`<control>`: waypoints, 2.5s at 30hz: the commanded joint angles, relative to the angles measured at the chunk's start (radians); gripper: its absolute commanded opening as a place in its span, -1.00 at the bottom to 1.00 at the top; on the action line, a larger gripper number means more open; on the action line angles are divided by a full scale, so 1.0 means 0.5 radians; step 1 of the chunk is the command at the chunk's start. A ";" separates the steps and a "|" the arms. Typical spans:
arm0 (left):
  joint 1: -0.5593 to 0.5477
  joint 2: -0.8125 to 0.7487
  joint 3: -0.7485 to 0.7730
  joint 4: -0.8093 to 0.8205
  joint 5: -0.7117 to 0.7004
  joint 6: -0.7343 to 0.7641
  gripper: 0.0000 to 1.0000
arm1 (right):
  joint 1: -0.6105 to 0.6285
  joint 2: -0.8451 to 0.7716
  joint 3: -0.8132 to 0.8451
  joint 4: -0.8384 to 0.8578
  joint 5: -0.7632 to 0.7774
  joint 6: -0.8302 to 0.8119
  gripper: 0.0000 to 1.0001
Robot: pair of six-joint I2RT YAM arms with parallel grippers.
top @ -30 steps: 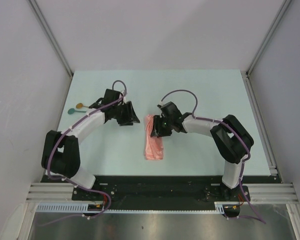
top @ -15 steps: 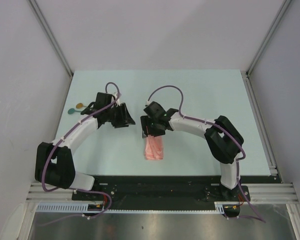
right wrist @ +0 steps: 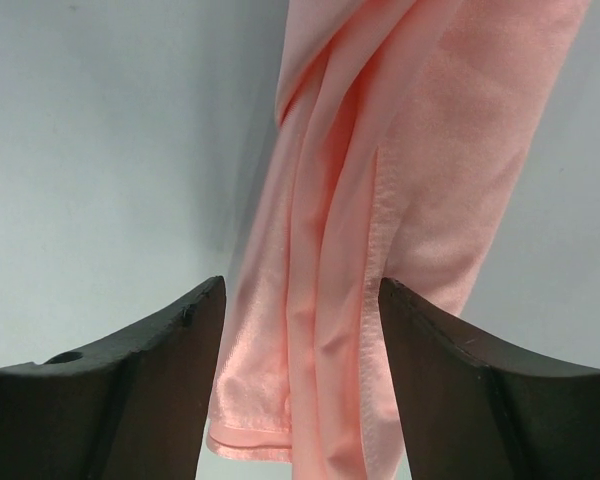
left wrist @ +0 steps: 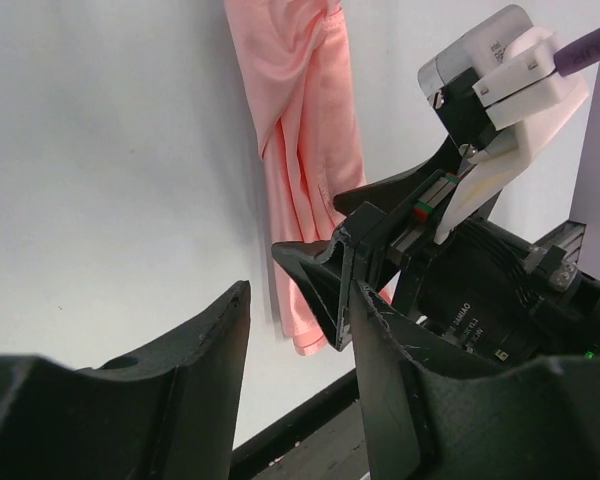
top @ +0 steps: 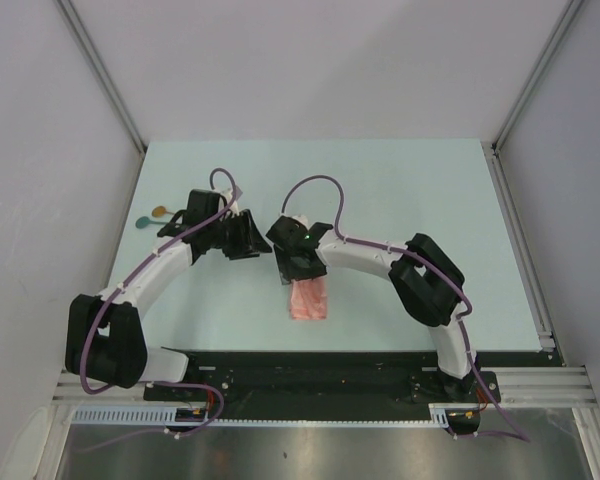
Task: Fold the napkin into a case and place the utensils inside
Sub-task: Fold the 2/3-rectangle-folded napkin at the center of the board, then turn over the square folded napkin at the center of the board.
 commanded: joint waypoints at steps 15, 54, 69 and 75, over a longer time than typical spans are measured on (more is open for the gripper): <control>0.019 -0.050 0.015 0.078 0.132 0.027 -0.03 | 0.012 0.123 0.261 -0.175 0.111 -0.028 0.32; 0.105 -0.103 -0.052 0.096 0.126 -0.007 -0.03 | -0.169 -0.459 -0.346 0.854 -0.805 0.030 -1.00; 0.142 -0.173 -0.064 0.118 0.055 -0.071 -0.07 | -0.497 -0.138 -1.432 3.332 -1.861 0.920 -1.00; 0.136 -0.133 -0.092 0.176 0.061 -0.105 -0.07 | -0.608 0.114 -1.611 3.883 -2.015 1.196 -0.99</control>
